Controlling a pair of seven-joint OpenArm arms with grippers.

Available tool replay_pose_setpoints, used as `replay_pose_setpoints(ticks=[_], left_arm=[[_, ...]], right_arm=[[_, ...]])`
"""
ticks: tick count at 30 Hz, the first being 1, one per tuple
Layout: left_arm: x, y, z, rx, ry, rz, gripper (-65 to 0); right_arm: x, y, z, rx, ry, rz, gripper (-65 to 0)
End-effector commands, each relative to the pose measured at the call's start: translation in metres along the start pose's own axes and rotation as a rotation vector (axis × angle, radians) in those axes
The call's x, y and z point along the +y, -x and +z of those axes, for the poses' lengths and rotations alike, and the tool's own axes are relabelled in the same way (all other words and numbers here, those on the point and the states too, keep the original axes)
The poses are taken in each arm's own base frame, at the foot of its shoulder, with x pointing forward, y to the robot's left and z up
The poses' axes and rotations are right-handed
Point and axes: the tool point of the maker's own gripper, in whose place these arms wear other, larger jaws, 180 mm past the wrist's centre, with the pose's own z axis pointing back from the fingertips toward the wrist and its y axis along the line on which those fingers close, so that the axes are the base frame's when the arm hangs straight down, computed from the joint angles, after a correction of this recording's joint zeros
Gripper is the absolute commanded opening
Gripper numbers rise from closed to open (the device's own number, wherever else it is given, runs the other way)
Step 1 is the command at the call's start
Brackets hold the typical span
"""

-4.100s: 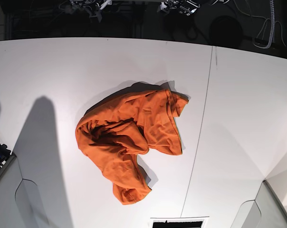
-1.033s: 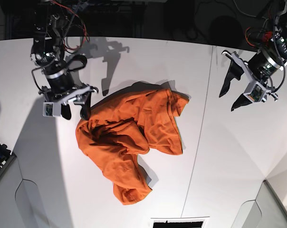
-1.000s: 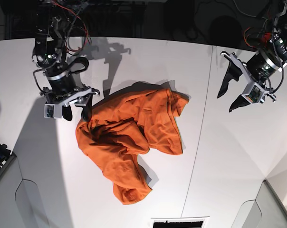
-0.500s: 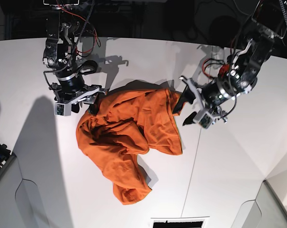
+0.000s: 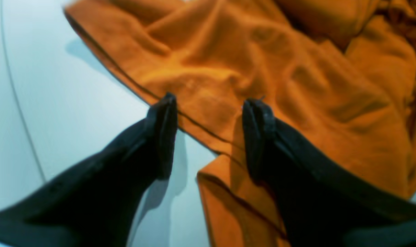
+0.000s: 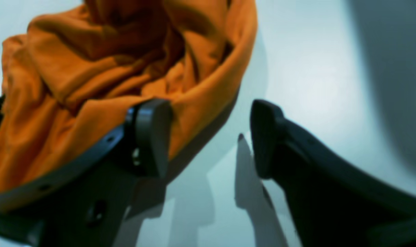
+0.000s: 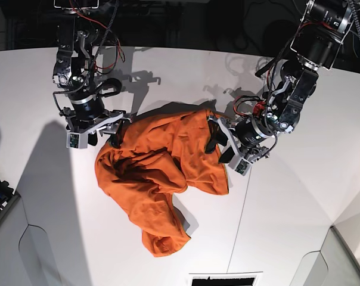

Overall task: Layout the t-shirt on the table in an organized manner, then fold the t-shirt properly
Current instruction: 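Grasp the shirt fabric with both grippers and drag it apart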

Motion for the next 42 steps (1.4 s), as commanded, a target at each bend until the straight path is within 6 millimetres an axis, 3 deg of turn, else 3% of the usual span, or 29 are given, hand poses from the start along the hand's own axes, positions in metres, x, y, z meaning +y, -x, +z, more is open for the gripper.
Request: replay_pose_setpoints(ticks=[1,6,9,11,16,21,25,30,34,37,42], left_arm=[[0.005,-0.018,0.000,-0.036,-0.002,-0.010,-31.7],[0.001,-0.005,-0.002,0.042,0.004,-0.005,-31.7],[-0.003,-0.003,-0.004,0.051,0.007,-0.014,-32.9],[-0.004,-0.003,-0.005,0.055,0.002,-0.034,-39.5],[-0.003,-0.002,-0.005,0.058,-0.003,-0.046,-65.0],[-0.001,-0.002,-0.005,0.063,-0.009,-0.061,-65.0],[-0.001,0.001,-0.004,0.076,-0.011,-0.064,-65.0],[0.008,0.002,0.000,0.086,-0.027,-0.086,-65.0],[0.022,-0.005,0.010,0.081,-0.051,-0.137,-65.0],[0.039,-0.014,0.021,0.066,-0.086,-0.158,-65.0],[0.074,-0.029,0.035,0.031,-0.180,-0.130,-65.0]], right_arm=[[0.003,-0.018,-0.001,-0.058,-0.010,0.000,-28.8],[0.003,-0.019,-0.001,-0.059,-0.010,-0.001,-28.8],[-0.008,-0.022,0.000,-0.075,0.043,-0.022,-28.8],[-0.020,-0.027,0.001,-0.106,0.106,-0.046,-28.8],[-0.038,-0.042,0.000,-0.137,0.175,-0.072,-28.8],[-0.040,-0.063,-0.004,-0.179,0.176,-0.077,-28.8],[-0.029,-0.077,-0.010,-0.198,0.121,-0.055,-28.8],[-0.029,-0.078,-0.030,-0.177,0.105,-0.059,-28.8],[-0.027,-0.078,-0.054,-0.163,0.073,-0.060,-28.8],[-0.014,-0.082,-0.069,-0.143,-0.005,-0.040,-28.8],[-0.005,-0.080,-0.076,-0.127,-0.051,-0.043,-30.2]])
